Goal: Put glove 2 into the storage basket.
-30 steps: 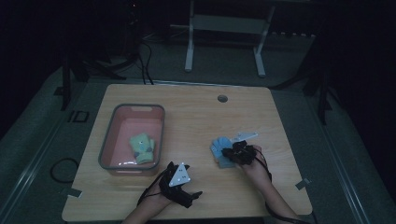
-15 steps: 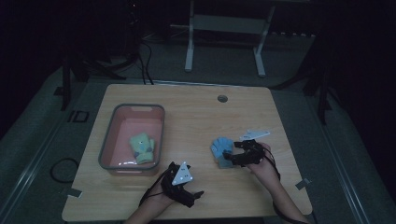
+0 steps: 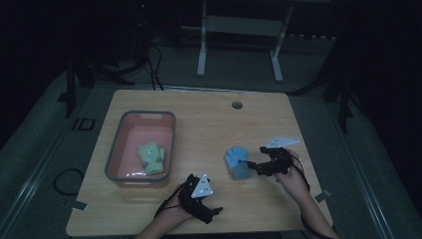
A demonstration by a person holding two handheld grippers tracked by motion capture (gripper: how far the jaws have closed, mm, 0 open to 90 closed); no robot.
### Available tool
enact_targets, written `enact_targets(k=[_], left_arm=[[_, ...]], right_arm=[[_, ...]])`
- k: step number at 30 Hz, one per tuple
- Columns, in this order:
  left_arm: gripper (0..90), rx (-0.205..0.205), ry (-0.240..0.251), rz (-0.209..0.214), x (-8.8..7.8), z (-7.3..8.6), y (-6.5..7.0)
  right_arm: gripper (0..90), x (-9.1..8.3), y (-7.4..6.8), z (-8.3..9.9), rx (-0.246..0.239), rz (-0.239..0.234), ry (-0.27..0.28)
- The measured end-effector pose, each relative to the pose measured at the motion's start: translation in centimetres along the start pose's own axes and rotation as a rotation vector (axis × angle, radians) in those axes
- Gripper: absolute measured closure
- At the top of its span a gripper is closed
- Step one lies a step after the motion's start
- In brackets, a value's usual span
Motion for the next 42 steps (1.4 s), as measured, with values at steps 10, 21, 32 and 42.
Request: enact_targets(k=[10,21,32,42], left_arm=[[1.7,0.049,0.004,0.016,1.3,-2.1,-1.1],[6.9,0.139,-0.037,0.008,3.5,-5.1,-2.3],[24.5,0.217,-0.052,0.006,6.7,-7.6,-3.6],[38.1,0.257,-0.149,-0.020,8.4,-7.0,-4.5]], right_arm=[[14.0,-0.6,1.1,-0.6,0.097,-0.100,0.043],[31.2,1.1,1.3,-1.2,0.082,-0.054,-0.007],[39.1,5.4,1.3,-2.4,0.085,-0.046,-0.077],[34.6,7.7,-0.2,-1.1,0.001,-0.012,-0.142]])
Point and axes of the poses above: each handheld gripper's, and its own axes: x roughly forward along the jaws, z roughly out of its underside, y roughly to its right, the point moved 1 cm from there along x, roughly forward along the jaws, and after that the axes turned 12 degrees about z, right-handed, at the moved point
